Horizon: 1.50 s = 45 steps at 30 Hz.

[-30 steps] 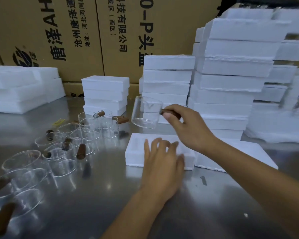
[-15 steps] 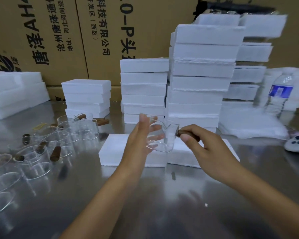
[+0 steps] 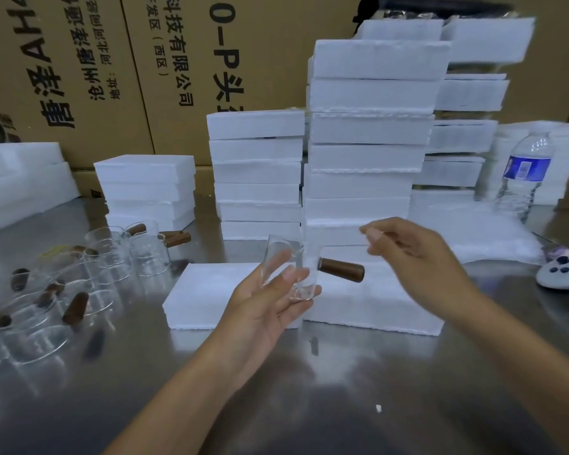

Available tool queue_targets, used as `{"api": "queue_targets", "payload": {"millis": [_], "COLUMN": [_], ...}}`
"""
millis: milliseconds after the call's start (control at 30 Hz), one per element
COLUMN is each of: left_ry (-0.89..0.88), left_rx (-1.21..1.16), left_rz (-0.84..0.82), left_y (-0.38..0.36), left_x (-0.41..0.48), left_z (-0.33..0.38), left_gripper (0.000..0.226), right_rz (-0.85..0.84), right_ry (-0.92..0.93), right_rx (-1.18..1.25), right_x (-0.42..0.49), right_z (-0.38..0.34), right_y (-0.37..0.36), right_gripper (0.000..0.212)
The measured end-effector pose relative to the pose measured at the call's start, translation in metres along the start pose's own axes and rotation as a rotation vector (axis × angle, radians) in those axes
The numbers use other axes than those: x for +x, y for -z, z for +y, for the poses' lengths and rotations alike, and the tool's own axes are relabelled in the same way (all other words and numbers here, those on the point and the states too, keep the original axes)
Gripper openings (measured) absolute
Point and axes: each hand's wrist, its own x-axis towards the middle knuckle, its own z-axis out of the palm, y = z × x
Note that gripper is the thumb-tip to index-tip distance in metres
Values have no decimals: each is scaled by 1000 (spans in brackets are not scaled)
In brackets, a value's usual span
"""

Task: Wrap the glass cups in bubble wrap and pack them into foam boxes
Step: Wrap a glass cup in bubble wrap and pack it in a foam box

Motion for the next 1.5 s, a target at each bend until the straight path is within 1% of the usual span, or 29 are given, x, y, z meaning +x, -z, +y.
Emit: {"api": "queue_targets", "payload": {"millis": [67,133,167,200,267,367,433,467,533,633,733,800,867,933,1000,1033,1100,1133,1233,1333,1367,1433,1467,1500], "left_ry": [-1,-6,-15,-27,-51,-79,-95,-98,-101,-87,-69,-59,-42,-41,-48,-47,-56,-62,-74,-86,-91,-93,-90,-91], "left_rx": [-30,-83,-106,-119,-122,-104,-108,-108,-112,-112,-100,-84,-82,-82,-88,-99,-127,-134,-119,-111,-122,-137,-137,-139], "left_rz": [5,9,7,8,12,28,33,38,42,31,36,50,64,68,69,64,60,67,79,102,109,106,104,97], "left_y": [5,7,8,9,12,18,20,20,21,19,18,19,20,20,20,20,20,20,17,14,14,15,15,15], "left_x": [1,4,6,7,10,15,17,18,19,19,20,21,22,22,21,20,18,17,17,13,12,10,8,8], "left_z": [1,1,1,2,3,5,7,8,7,3,2,2,3,2,1,0,-2,-2,-2,1,1,3,5,7], "left_gripper": [70,87,95,97,98,102,102,104,104,100,94,97,103,106,101,90,60,56,71,86,87,67,60,62], "right_rz": [133,230,250,259,242,135,82,81,133,197,213,227,247,289,351,388,486,546,698,802,834,877,884,878], "right_ry": [-82,-184,-237,-290,-361,-406,-445,-456,-448,-434,-423,-399,-380,-362,-340,-333,-339,-348,-368,-363,-359,-338,-310,-264], "right_rx": [-57,-162,-228,-292,-407,-588,-709,-749,-798,-942,-1102,-1171,-1198,-1155,-1059,-990,-808,-713,-513,-330,-250,-91,-35,9], "right_x": [14,28,33,38,43,45,46,48,52,57,60,61,60,60,59,58,55,53,43,34,33,33,33,32], "right_z": [19,44,59,73,96,121,130,132,134,134,135,136,138,139,139,138,136,134,126,110,100,75,60,44], "right_y": [17,33,39,44,51,52,50,48,42,33,27,26,26,26,27,27,28,28,25,23,24,28,29,28], "right_gripper": [12,13,11,11,25,43,48,50,51,48,33,23,19,22,25,25,26,27,29,29,29,27,26,25]}}
